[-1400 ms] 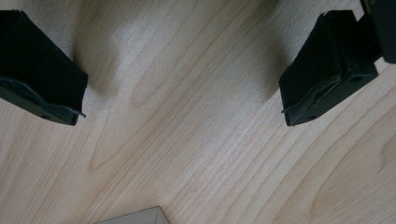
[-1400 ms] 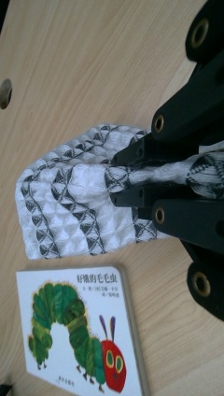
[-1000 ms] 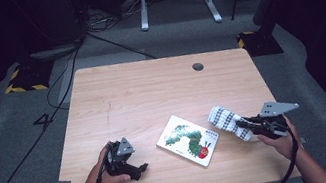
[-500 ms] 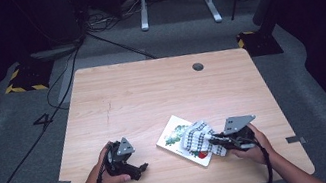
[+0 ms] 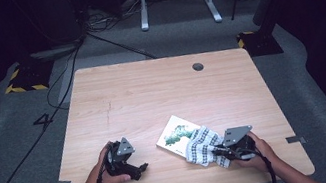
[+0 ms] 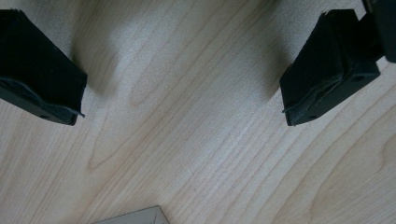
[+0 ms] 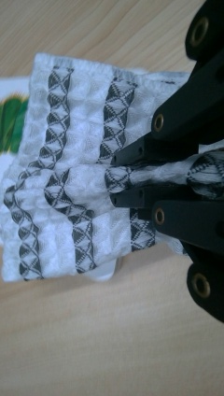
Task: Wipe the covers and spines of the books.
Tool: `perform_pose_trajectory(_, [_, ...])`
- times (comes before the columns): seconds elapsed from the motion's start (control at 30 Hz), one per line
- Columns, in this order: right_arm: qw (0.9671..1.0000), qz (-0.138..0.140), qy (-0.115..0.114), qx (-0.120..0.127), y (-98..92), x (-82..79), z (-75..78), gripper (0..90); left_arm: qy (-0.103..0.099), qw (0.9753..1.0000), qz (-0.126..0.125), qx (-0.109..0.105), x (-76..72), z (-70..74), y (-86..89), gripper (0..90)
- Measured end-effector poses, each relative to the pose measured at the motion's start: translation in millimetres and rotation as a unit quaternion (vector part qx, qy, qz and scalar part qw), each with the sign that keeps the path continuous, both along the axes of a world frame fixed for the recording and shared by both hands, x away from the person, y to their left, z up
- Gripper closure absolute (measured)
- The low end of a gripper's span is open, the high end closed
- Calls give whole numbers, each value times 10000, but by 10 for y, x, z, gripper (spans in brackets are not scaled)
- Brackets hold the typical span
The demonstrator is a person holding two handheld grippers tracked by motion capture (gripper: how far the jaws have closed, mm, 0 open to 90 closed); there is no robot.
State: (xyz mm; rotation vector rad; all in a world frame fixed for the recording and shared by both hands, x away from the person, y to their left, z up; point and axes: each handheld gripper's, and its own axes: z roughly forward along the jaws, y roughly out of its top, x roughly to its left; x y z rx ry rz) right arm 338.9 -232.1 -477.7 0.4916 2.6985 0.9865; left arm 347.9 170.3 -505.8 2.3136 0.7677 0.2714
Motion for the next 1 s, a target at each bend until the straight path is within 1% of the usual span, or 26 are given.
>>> perform_pose_trajectory(0.03, [9999, -137, 24, 28, -45, 35, -4, 824, -1, 10000, 1, 0, 0, 0, 0, 4])
perform_pose_trajectory(0.1, [9993, -374, 2, 7, -117, 118, -12, 824, -1, 10000, 1, 0, 0, 0, 0, 4])
perform_pose_trajectory(0.13, [9993, -374, 2, 7, -117, 118, -12, 824, -1, 10000, 1, 0, 0, 0, 0, 4])
perform_pose_trajectory(0.23, [9978, -663, 13, 23, -164, 249, -7, 823, 0, 10000, 0, 1, 0, 0, 0, 4])
perform_pose_trajectory(0.3, [9975, -704, 11, 32, -145, 300, 2, 823, 0, 10000, 0, 0, 0, 0, 0, 4])
perform_pose_trajectory(0.33, [9976, -694, -10, -22, -122, 315, 10, 823, 0, 10000, 0, 0, 0, 0, 0, 4])
perform_pose_trajectory(0.43, [9976, -672, -112, -82, -49, 322, 27, 822, -1, 10000, 0, -2, 0, 0, 0, 4])
perform_pose_trajectory(0.47, [9977, -670, -110, -80, -31, 323, 30, 822, 0, 10000, -1, 0, 0, 0, 0, 4])
perform_pose_trajectory(0.6, [9983, -530, -203, -164, 51, 314, 43, 820, -1, 10000, 0, 0, 0, 0, 0, 4])
perform_pose_trajectory(0.7, [9990, -413, -161, -83, 135, 324, 58, 819, -1, 10000, 1, -2, 0, 0, 0, 4])
perform_pose_trajectory(0.73, [9991, -377, -154, -82, 177, 320, 61, 818, -2, 10000, -1, -1, 0, 0, 0, 4])
perform_pose_trajectory(0.77, [9995, -244, -188, -96, 255, 304, 69, 818, -1, 10000, 0, 0, 0, 0, 0, 4])
perform_pose_trajectory(0.83, [9996, -198, -180, -83, 292, 290, 70, 818, -2, 10000, 1, 0, 0, 0, 0, 4])
perform_pose_trajectory(0.87, [9997, -131, -179, -78, 341, 264, 69, 818, -2, 10000, 0, 0, 0, 0, 0, 4])
perform_pose_trajectory(0.93, [9997, 124, -194, -121, 429, 178, 60, 818, 0, 10000, 1, -1, -1, 0, 0, 4])
perform_pose_trajectory(0.97, [9995, 273, -124, -112, 455, 110, 60, 818, -2, 10000, 1, 1, 0, 0, 0, 4])
perform_pose_trajectory(1.0, [9995, 273, -124, -112, 455, 110, 60, 818, -2, 10000, 1, 1, 0, 0, 0, 4])
